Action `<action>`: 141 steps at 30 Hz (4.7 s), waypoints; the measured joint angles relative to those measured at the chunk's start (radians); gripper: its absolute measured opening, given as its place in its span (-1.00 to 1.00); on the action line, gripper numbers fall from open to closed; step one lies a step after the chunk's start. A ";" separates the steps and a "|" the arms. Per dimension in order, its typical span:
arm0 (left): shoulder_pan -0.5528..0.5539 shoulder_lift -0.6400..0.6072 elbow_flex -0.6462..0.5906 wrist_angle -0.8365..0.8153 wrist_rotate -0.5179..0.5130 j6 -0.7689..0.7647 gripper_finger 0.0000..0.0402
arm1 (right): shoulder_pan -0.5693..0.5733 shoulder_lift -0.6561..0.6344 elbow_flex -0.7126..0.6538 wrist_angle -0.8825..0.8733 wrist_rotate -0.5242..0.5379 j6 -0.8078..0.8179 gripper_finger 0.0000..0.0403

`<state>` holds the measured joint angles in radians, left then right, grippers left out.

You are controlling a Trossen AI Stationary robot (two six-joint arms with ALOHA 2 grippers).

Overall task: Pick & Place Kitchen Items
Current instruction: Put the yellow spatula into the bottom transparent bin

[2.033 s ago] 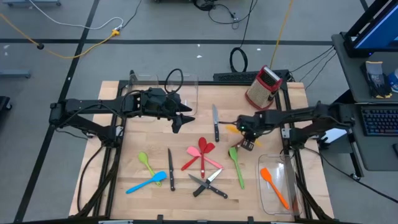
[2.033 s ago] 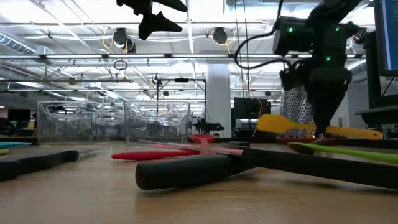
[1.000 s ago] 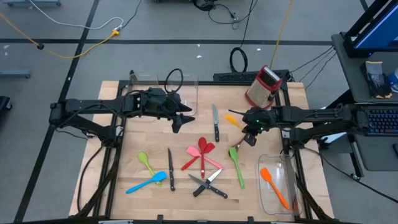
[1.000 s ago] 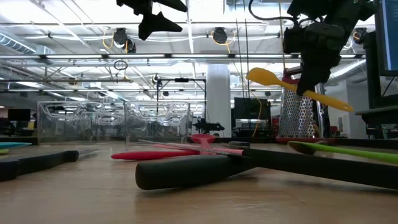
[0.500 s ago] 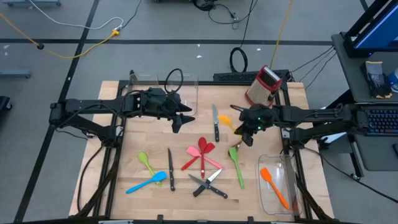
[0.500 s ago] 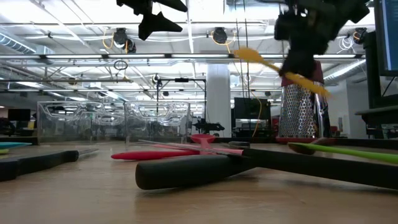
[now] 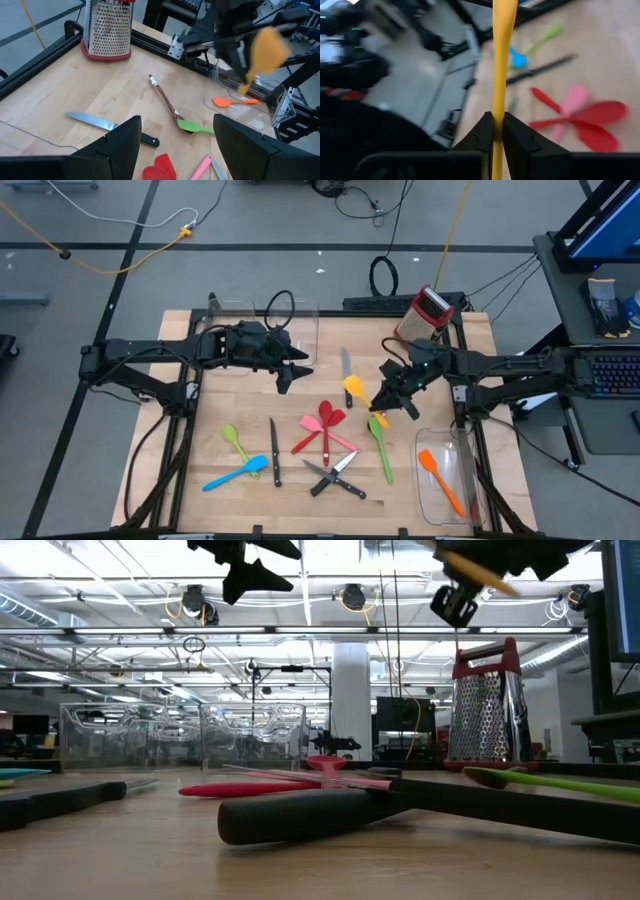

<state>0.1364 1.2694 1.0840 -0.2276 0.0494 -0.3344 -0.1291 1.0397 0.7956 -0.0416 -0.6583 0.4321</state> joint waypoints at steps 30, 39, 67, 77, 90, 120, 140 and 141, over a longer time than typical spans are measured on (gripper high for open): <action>0.000 0.000 0.000 -0.002 0.000 0.005 0.26 | 0.024 0.000 0.000 0.778 -0.314 0.058 -0.91; 0.000 0.000 0.000 -0.002 0.000 0.011 0.26 | 0.067 0.000 0.000 0.822 -0.313 -0.010 -0.91; -0.001 0.000 0.000 -0.004 0.000 0.010 0.26 | 0.066 0.000 -0.001 0.718 -0.153 0.894 -0.91; 0.000 0.000 0.000 -0.004 -0.009 0.015 0.26 | 0.066 0.000 -0.001 0.647 -0.153 0.944 -0.91; 0.000 0.000 0.000 -0.004 -0.013 0.013 0.26 | 0.088 0.000 -0.001 0.446 -0.159 0.991 -0.91; 0.000 0.000 0.000 -0.004 -0.025 0.018 0.26 | 0.181 -0.365 -0.001 -0.307 0.086 1.068 -0.91; -0.003 0.000 0.000 -0.001 -0.027 0.072 0.26 | 0.422 -0.367 -0.001 -0.349 0.348 1.137 -0.91; -0.005 0.000 0.000 0.001 -0.032 0.076 0.26 | 0.434 -0.367 -0.001 -0.356 0.360 1.146 -0.91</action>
<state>0.1316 1.2694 1.0840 -0.2270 0.0172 -0.2583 0.3048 0.6726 0.7948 -0.3979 -0.2981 1.5776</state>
